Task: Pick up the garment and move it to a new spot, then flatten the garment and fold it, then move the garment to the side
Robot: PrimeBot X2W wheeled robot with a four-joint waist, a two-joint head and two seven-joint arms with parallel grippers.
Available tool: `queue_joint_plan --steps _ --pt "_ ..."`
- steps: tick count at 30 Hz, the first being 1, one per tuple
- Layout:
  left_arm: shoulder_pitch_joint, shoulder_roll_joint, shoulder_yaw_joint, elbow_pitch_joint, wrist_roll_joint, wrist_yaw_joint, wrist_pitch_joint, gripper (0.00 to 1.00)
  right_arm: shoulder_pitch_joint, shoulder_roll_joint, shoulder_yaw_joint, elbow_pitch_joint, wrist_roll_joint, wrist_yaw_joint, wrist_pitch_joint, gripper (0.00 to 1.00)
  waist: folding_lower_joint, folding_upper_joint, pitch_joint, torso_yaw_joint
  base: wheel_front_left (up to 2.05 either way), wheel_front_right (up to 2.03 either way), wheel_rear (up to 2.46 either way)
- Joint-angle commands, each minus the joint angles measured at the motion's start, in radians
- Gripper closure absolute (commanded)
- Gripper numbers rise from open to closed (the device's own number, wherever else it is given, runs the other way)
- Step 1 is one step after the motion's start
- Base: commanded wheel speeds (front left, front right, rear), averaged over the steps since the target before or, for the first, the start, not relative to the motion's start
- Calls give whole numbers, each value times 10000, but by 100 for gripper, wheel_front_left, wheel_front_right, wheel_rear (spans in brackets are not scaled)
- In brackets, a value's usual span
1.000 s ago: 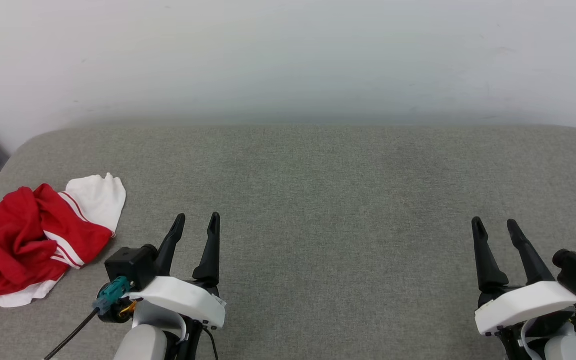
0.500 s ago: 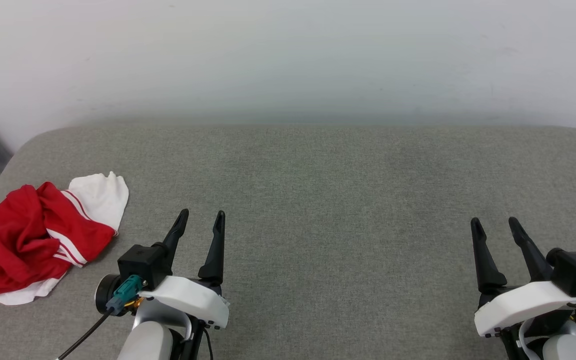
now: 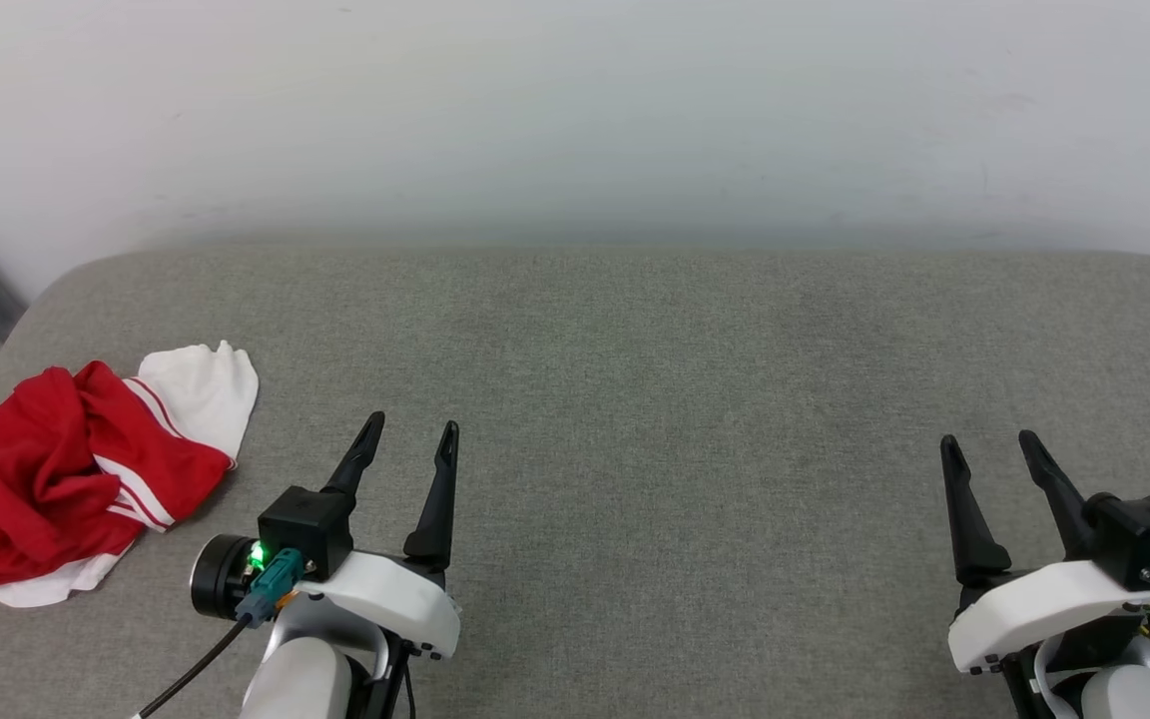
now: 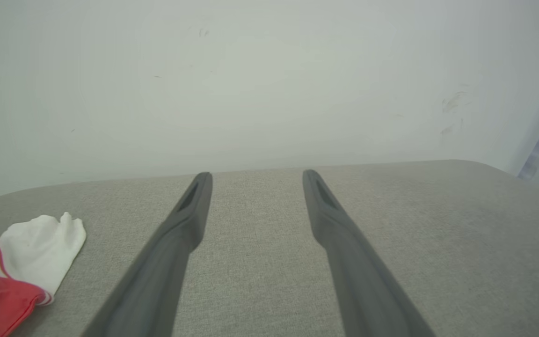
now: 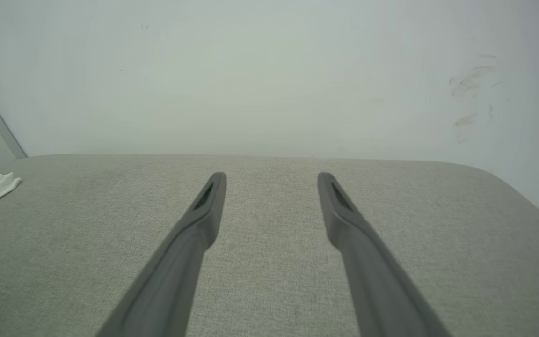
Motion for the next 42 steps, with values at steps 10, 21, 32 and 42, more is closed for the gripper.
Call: queue_joint_plan --steps 10,21,32,42 --pt "-126 -18 121 75 72 15 -30 0 -84 143 -258 19 330 -3 -100 0 0 0 3 9 0 0 0" --pt "-232 -18 175 160 73 109 -28 0 -32 197 -282 -133 323 -3 -49 0 0 0 47 278 0 0 0" --pt "-447 12 615 109 153 316 -28 0 -83 213 178 -455 275 -3 66 0 0 0 268 1573 0 0 0" --pt "-289 25 1177 -45 68 420 -28 0 -277 55 878 -715 314 -3 228 0 0 0 454 3022 0 0 0"
